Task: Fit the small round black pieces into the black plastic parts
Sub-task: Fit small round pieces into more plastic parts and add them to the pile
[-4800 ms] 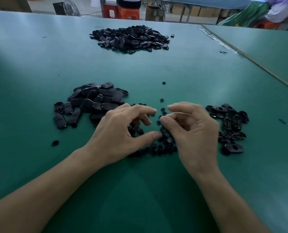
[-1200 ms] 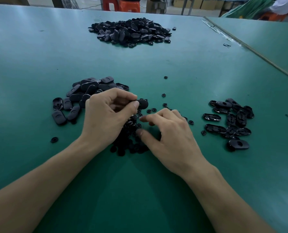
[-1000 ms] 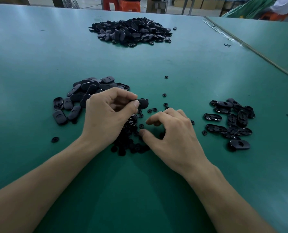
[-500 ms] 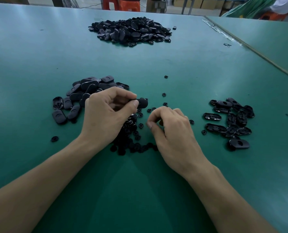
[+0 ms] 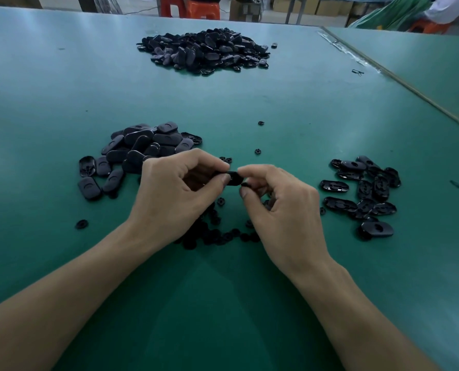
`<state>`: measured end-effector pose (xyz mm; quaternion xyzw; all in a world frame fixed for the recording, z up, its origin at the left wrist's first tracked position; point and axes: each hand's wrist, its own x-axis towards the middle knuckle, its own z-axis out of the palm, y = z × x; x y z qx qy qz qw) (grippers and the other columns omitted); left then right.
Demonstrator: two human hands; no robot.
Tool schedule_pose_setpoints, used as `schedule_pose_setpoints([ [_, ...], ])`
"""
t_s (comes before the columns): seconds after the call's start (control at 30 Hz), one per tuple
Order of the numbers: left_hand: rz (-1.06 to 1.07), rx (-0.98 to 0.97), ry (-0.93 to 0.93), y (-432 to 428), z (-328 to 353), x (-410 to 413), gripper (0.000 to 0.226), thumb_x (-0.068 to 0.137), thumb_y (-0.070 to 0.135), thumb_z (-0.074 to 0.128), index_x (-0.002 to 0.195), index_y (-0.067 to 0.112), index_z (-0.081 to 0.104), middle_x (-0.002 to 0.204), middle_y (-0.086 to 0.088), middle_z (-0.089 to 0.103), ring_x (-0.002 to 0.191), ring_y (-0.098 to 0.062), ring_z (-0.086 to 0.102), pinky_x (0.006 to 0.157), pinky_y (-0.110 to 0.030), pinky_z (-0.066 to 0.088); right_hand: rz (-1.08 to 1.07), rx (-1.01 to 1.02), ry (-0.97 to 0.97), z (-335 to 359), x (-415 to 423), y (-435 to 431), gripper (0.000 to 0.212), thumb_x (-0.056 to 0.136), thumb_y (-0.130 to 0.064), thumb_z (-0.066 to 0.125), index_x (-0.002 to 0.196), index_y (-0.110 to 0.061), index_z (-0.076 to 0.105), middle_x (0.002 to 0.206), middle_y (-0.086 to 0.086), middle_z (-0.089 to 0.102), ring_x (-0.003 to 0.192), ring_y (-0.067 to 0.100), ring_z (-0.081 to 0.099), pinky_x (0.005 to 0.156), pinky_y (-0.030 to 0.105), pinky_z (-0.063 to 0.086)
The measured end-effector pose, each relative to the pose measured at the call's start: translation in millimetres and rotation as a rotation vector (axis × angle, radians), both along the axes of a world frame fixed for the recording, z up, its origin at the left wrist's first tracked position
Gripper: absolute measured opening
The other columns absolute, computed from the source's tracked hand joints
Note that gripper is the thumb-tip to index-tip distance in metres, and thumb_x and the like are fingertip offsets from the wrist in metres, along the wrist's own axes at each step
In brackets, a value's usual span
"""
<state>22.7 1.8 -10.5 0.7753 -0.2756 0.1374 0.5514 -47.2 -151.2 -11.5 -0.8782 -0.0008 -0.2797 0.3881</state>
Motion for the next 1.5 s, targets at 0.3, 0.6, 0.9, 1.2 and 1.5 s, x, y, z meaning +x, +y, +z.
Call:
schedule_pose_setpoints([
  [0.3,-0.079,0.04,-0.098,-0.8,1.9,-3.6,0.02,0.08,0.0,0.079,0.092,0.016,0.075,0.081,0.007,0.075,0.067,-0.006,0.071,0.065,-0.017,0.055,0.015,0.168,-0.042,2.8,1.7,-0.9,0.014,0.083,-0.01,0.078,0.089,-0.023,0.077,0.085,-0.011,0.067,0.078,0.003,0.062,0.069,0.006,0.04],
  [0.6,-0.106,-0.015,-0.022,-0.3,1.1,-2.1,0.02,0.081,0.0,0.076,0.094,0.015,0.073,0.084,0.006,0.075,0.069,-0.009,0.071,0.069,-0.018,0.056,0.051,0.232,-0.034,1.7,2.7,4.1,0.013,0.087,-0.008,0.072,0.091,-0.02,0.071,0.079,-0.012,0.069,0.075,0.006,0.064,0.066,0.01,0.044],
  [0.9,-0.122,-0.014,-0.013,0.0,3.2,-2.3,0.023,0.082,0.001,0.075,0.094,0.021,0.072,0.084,0.01,0.074,0.069,-0.007,0.069,0.066,-0.015,0.052,0.047,0.204,-0.014,1.3,1.7,4.5,0.015,0.086,-0.007,0.072,0.087,-0.021,0.072,0.077,-0.013,0.069,0.07,0.005,0.063,0.062,0.017,0.049],
  [1.2,-0.123,-0.017,-0.029,-0.4,3.0,-2.9,0.02,0.082,0.006,0.075,0.093,0.022,0.072,0.085,0.009,0.075,0.071,-0.009,0.071,0.068,-0.018,0.055,0.022,0.156,-0.046,2.9,0.6,6.6,0.015,0.085,-0.005,0.072,0.087,-0.019,0.071,0.076,-0.015,0.068,0.071,0.001,0.063,0.063,0.007,0.044],
  [1.5,-0.137,-0.022,0.025,0.2,2.5,-1.5,0.019,0.08,0.01,0.074,0.092,0.024,0.07,0.084,0.006,0.074,0.074,-0.014,0.072,0.071,-0.027,0.058,0.032,0.222,-0.026,2.3,1.2,6.8,0.017,0.089,-0.005,0.07,0.094,-0.02,0.077,0.082,-0.016,0.072,0.075,0.001,0.067,0.07,0.011,0.049],
])
